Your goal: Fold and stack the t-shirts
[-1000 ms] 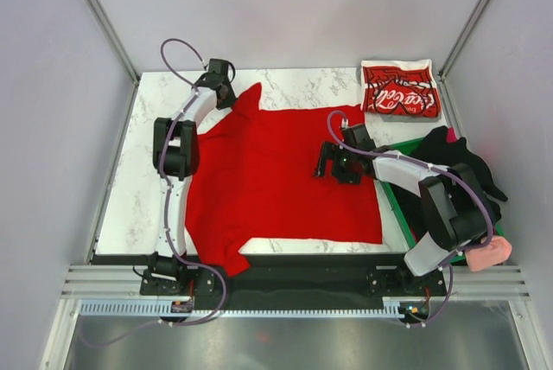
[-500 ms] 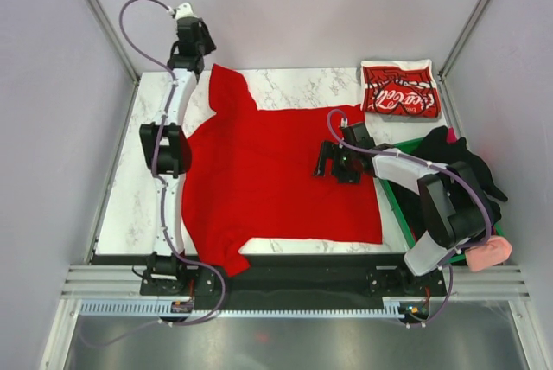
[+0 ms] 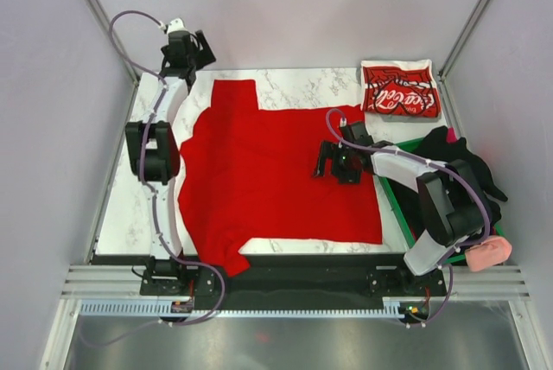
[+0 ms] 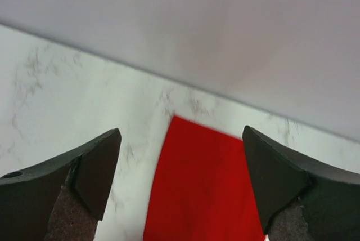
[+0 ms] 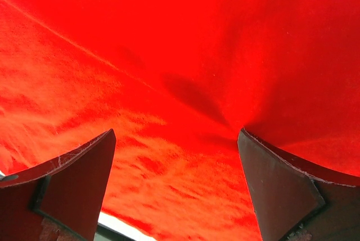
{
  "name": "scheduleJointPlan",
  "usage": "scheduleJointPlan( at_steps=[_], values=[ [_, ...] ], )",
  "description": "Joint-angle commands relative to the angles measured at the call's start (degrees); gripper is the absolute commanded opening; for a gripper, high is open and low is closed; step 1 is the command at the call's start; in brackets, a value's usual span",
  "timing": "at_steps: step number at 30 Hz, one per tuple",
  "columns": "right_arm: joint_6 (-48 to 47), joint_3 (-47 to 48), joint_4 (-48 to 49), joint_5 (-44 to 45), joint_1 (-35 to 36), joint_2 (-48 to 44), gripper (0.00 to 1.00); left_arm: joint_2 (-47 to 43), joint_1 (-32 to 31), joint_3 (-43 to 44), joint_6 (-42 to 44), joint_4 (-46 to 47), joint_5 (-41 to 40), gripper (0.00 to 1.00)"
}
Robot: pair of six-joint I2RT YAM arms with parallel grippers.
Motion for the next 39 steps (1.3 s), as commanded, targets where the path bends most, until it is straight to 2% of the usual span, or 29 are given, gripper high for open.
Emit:
scheduleJointPlan(
  at_steps=[1, 3, 7, 8, 11, 13, 17, 21, 25, 26, 30, 31, 33, 34, 35, 37, 39],
  values=[
    [-0.6, 2.1, -7.4, 1.2, 0.7, 0.3, 0.98, -17.7, -1.0, -14.5, -3.4, -2.1, 2.5, 0.95],
    [-1.3, 4.7, -8.8, 1.3, 0.9, -0.6, 0.98, -23.0, -1.2, -20.4, -4.9, -7.0, 4.0, 0.93],
    [-1.8, 9.8, -12.0, 1.4, 1.0, -1.3, 0.98, -36.2, -2.4, -41.0, -9.6, -9.8, 4.6, 0.89],
    [-1.8, 10.7, -12.3, 1.4, 1.0, -1.1, 0.98, -40.3, -3.1, -44.0, -9.7, -10.4, 4.8, 0.86],
    [-1.9, 14.4, -13.1, 1.6, 1.0, 1.1, 0.98, -46.7, -5.5, -54.9, -10.7, -12.3, 4.8, 0.85],
    [-2.1, 16.9, -13.3, 2.3, 0.7, 3.2, 0.98, -47.8, -6.6, -61.2, -11.1, -12.4, 4.8, 0.85],
    [-2.9, 25.3, -13.9, 2.5, -0.8, 12.7, 0.98, -44.7, -7.0, -65.3, -11.5, -12.3, 5.3, 0.85],
    [-3.4, 32.0, -14.9, 2.5, -3.9, 20.8, 0.98, -37.4, -6.5, -64.3, -12.0, -12.9, 2.3, 0.85],
    [-4.8, 39.6, -16.2, 2.9, -6.0, 27.6, 0.98, -28.6, -4.9, -59.5, -12.9, -13.0, 2.6, 0.84],
    [-4.9, 41.0, -16.8, 2.8, -6.7, 30.4, 0.98, -27.2, -4.8, -58.2, -12.6, -13.3, 2.4, 0.67],
    [-3.9, 48.6, -18.4, 1.3, -8.7, 37.5, 0.98, -19.7, -4.2, -48.4, -12.8, -14.9, 4.6, 0.51],
    [-3.6, 52.8, -18.7, 0.9, -8.9, 39.1, 0.98, -18.0, -4.1, -46.1, -12.9, -16.3, 4.3, 0.42],
    [-3.4, 58.6, -21.1, 0.6, -9.1, 44.8, 0.98, -14.1, -3.9, -40.3, -13.0, -18.5, 4.3, 0.4],
    [-3.0, 65.2, -22.0, 0.5, -9.3, 48.9, 0.98, -13.4, -3.8, -38.8, -12.9, -18.6, 3.4, 0.29],
    [-2.8, 68.4, -22.9, 0.4, -9.4, 50.9, 0.98, -12.6, -3.8, -37.2, -12.4, -19.0, 2.8, 0.29],
    [-1.5, 76.9, -24.8, -0.2, -9.8, 54.3, 0.98, -10.1, -3.4, -31.7, -11.5, -19.9, 2.9, 0.39],
    [-0.7, 82.9, -24.5, -0.5, -9.9, 57.9, 0.98, -5.6, -2.7, -23.5, -10.3, -22.0, 4.2, 0.43]
  ],
)
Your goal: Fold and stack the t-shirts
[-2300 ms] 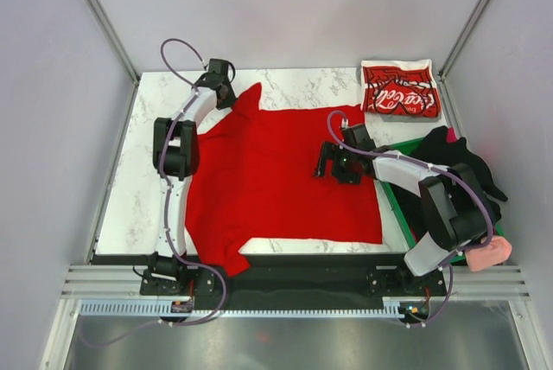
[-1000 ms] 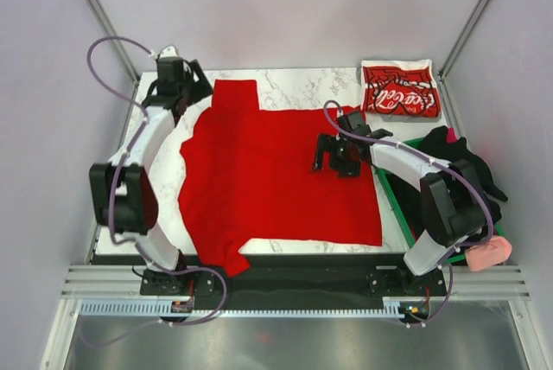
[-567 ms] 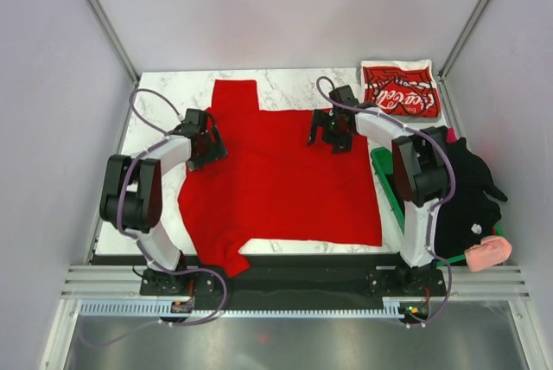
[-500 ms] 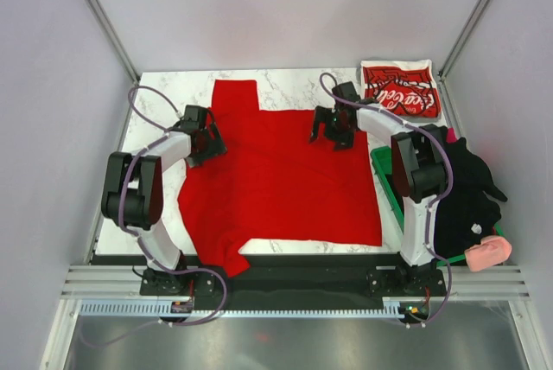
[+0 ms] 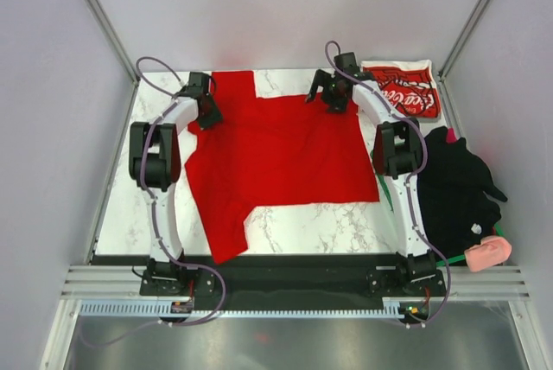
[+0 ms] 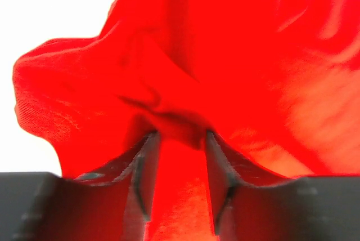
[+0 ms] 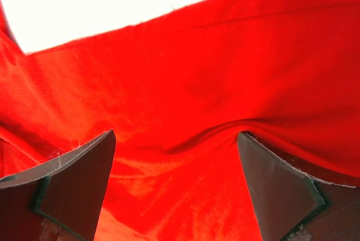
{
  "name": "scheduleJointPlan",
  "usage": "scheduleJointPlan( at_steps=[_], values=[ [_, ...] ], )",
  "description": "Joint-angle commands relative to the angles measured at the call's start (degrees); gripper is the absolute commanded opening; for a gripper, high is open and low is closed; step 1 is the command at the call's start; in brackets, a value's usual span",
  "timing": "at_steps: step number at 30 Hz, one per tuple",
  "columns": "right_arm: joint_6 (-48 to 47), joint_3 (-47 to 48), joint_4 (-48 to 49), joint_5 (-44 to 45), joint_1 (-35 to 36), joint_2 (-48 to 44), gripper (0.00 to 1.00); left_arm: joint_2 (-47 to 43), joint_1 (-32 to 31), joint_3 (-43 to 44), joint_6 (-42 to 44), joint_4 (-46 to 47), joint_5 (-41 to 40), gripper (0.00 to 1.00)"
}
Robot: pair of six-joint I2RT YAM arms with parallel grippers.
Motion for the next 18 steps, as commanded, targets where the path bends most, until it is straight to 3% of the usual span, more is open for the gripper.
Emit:
scheduleJointPlan(
  at_steps=[1, 5, 7, 11, 14, 15, 17, 18],
  values=[
    [1.4, 7.8, -3.6, 0.4, -0.3, 8.9, 0.98, 7.0, 1.6, 10.9, 1.8, -5.6, 2.1, 0.48],
    [3.0, 10.5, -2.8, -0.8, -0.5, 8.8, 0.98, 10.9, 2.4, 24.0, 4.8, -10.3, 4.1, 0.61],
    [3.3, 6.9, -1.4, -2.5, -0.5, 4.6, 0.98, 8.7, 2.4, 28.3, 5.8, -10.6, 5.2, 0.72],
    [2.4, 0.3, 4.8, -6.1, 0.1, -5.1, 0.98, -0.5, 1.7, 30.6, 6.7, -11.9, 7.4, 0.82],
    [1.2, -0.2, 4.6, -7.5, 0.5, -12.2, 0.98, -13.5, 0.1, 24.0, 6.3, -12.6, 5.6, 0.83],
    [1.0, -1.0, 4.5, -7.4, 0.5, -14.2, 0.98, -16.9, -0.2, 18.2, 5.9, -12.7, 4.3, 0.83],
    [0.7, -6.2, 4.0, -7.1, 0.7, -21.6, 0.98, -27.6, -0.7, 11.2, 3.5, -13.1, 3.6, 0.82],
    [0.4, -12.7, 3.8, -5.5, 0.9, -24.6, 0.98, -30.9, -0.7, 3.4, 2.6, -13.1, 3.9, 0.82]
  ],
)
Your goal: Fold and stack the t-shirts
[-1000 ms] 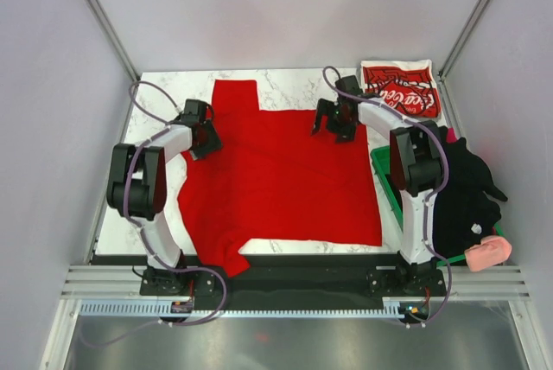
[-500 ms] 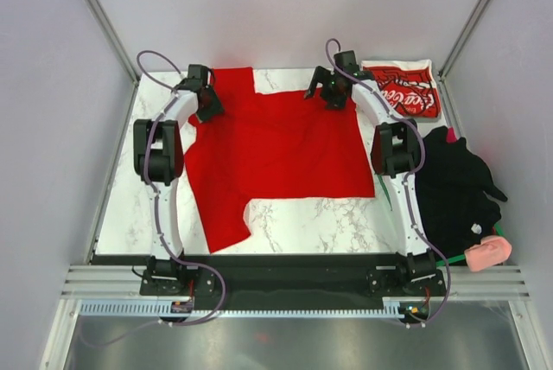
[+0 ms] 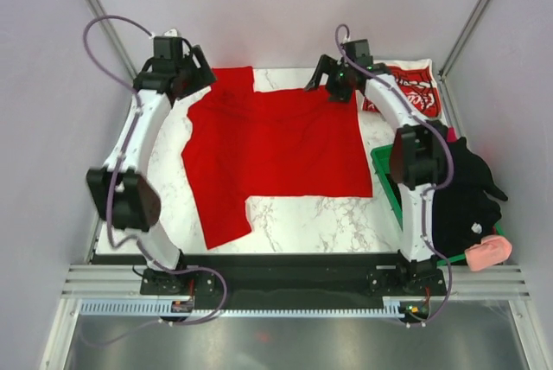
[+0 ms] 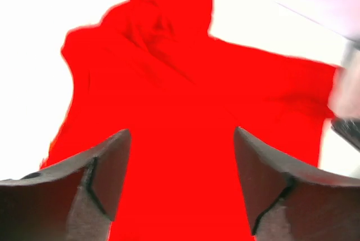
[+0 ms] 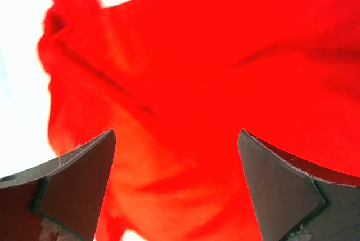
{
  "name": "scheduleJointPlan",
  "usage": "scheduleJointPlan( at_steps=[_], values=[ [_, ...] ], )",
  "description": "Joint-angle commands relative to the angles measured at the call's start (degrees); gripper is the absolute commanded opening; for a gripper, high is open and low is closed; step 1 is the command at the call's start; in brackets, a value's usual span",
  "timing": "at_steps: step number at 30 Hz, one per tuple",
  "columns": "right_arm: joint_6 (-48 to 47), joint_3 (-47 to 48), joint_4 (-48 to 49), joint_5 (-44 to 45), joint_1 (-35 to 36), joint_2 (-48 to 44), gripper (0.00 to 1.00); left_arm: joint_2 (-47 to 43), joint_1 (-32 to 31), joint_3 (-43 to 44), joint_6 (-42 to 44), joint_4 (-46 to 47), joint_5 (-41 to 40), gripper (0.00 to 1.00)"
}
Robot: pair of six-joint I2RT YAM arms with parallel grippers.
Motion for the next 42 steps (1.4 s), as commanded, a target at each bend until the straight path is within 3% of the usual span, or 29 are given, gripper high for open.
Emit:
scheduleJointPlan(
  at_steps=[1, 5, 7, 9, 10, 13, 15, 20, 23, 26, 30, 33, 39, 42],
  values=[
    [-1.9, -10.7, 0.6, 1.0, 1.1, -20.5, 0.98, -18.8, -0.9, -14.4, -2.5, -2.0, -0.6, 0.79],
    [-1.2, -34.3, 0.0, 8.3, 2.7, -38.3, 0.98, -36.8, -1.9, -35.4, -10.3, -3.5, -4.0, 0.67],
    [-0.8, -47.7, 0.5, 10.4, 3.4, -48.7, 0.98, -46.2, -5.3, -45.8, -13.3, -5.4, -6.3, 0.66],
    [0.7, -59.0, 1.1, 11.4, 4.4, -55.4, 0.98, -50.5, -10.1, -52.0, -18.1, -7.6, -8.9, 0.66],
    [1.5, -62.1, 1.1, 12.6, 4.4, -61.5, 0.98, -50.7, -16.1, -53.1, -20.3, -11.1, -13.4, 0.68],
    [5.9, -71.6, -1.1, 14.9, 4.7, -72.0, 0.98, -50.3, -25.3, -56.7, -30.5, -17.0, -17.8, 0.75],
    [9.2, -75.9, -2.4, 14.2, 4.8, -76.1, 0.98, -51.9, -26.9, -62.6, -38.5, -19.5, -15.9, 0.78],
    [12.6, -79.4, -4.1, 11.8, 8.0, -83.2, 0.98, -66.3, -29.5, -74.6, -50.1, -20.1, -13.8, 0.67],
    [13.0, -80.0, -4.3, 12.4, 10.5, -83.4, 0.98, -71.6, -29.6, -74.9, -55.5, -22.1, -15.6, 0.62],
    [13.1, -81.0, -4.6, 12.7, 11.9, -82.9, 0.98, -69.3, -29.5, -73.6, -56.9, -23.4, -17.7, 0.62],
    [13.2, -82.2, -4.1, 13.7, 12.7, -83.0, 0.98, -55.9, -29.6, -73.3, -58.1, -21.9, -15.5, 0.67],
    [13.1, -82.5, -3.7, 13.7, 12.7, -82.8, 0.98, -50.9, -30.3, -74.7, -58.0, -17.3, -12.9, 0.66],
    [11.5, -83.1, -3.2, 13.8, 12.8, -81.5, 0.98, -52.1, -30.8, -78.2, -59.5, -14.2, -16.4, 0.66],
    [11.1, -84.0, -2.3, 14.3, 12.8, -79.9, 0.98, -51.6, -30.8, -79.2, -59.2, -12.9, -18.0, 0.61]
  ],
)
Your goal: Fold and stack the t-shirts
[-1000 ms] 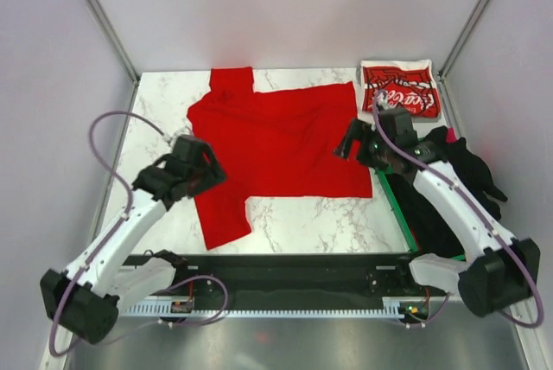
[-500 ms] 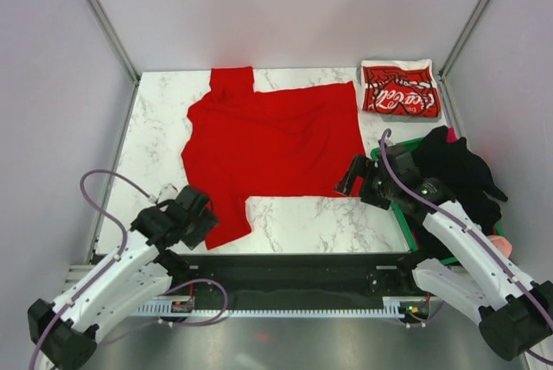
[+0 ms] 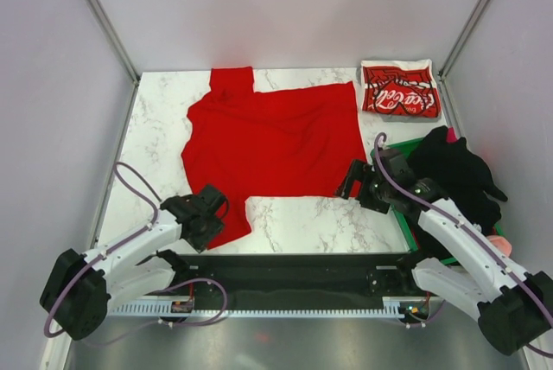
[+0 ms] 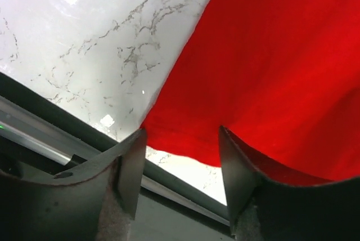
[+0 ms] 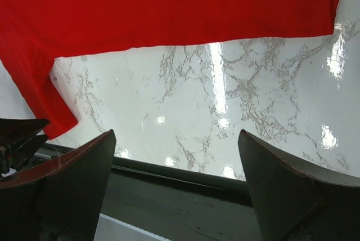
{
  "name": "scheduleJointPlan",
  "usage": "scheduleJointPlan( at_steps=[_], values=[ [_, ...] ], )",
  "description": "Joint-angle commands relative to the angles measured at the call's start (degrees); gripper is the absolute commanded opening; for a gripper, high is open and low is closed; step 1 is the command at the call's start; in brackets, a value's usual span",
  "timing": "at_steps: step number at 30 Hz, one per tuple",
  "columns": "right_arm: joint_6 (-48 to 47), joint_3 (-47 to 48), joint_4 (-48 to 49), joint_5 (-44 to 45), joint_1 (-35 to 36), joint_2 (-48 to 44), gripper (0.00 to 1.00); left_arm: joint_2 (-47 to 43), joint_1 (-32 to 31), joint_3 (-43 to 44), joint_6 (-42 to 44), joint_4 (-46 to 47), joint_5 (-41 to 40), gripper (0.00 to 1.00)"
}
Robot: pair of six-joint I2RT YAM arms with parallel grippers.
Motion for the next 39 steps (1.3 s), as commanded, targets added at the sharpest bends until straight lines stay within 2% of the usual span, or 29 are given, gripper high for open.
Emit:
scheduleJointPlan(
  at_steps=[1, 8, 9, 10, 12, 17, 21, 24, 26, 31, 39],
  values=[
    [-1.1, -1.4, 2.0, 1.5, 0.3, 1.7, 0.98, 0.3, -0.2, -0.9, -3.4, 2.5, -4.8, 0.59],
    [-1.1, -3.0, 4.9, 4.1, 0.3, 6.6, 0.98, 3.0, -0.2, 0.0, -5.0, 3.1, -9.1, 0.37],
    [-0.9, -3.2, 5.6, 4.2, 0.3, 7.5, 0.98, 3.1, -0.2, 0.2, -5.0, 3.6, -9.8, 0.24],
    [-0.4, -3.2, 6.3, 4.4, 0.3, 7.9, 0.98, 3.2, -0.2, 0.4, -5.0, 3.7, -9.9, 0.15],
    [-0.3, -2.9, 6.2, 6.7, 0.3, 8.6, 0.98, 1.6, -0.2, 0.7, -4.8, 4.1, -10.4, 0.02],
    [1.1, -1.7, 3.9, 20.6, 0.0, 11.1, 0.98, -6.2, 2.3, 4.2, 1.6, 3.6, -14.7, 0.02],
    [3.3, -2.5, 7.9, 21.8, -0.6, 16.3, 0.89, -10.6, 9.7, 6.6, 6.0, 0.8, -15.1, 0.02],
    [4.7, -2.6, 11.0, 21.8, -0.6, 19.6, 0.84, -14.7, 16.2, 6.4, 11.4, 1.8, -13.1, 0.02],
    [5.1, -2.5, 12.3, 23.0, -0.8, 21.1, 0.81, -15.3, 18.2, 6.4, 15.2, 2.9, -11.5, 0.02],
    [3.7, -2.5, 15.5, 23.7, -2.2, 23.9, 0.67, -15.0, 19.0, 4.9, 16.9, 3.4, -9.5, 0.02],
    [0.5, -5.5, 17.5, 23.1, -6.5, 23.2, 0.64, -16.9, 19.2, 3.8, 17.9, 3.8, -9.6, 0.02]
  ],
)
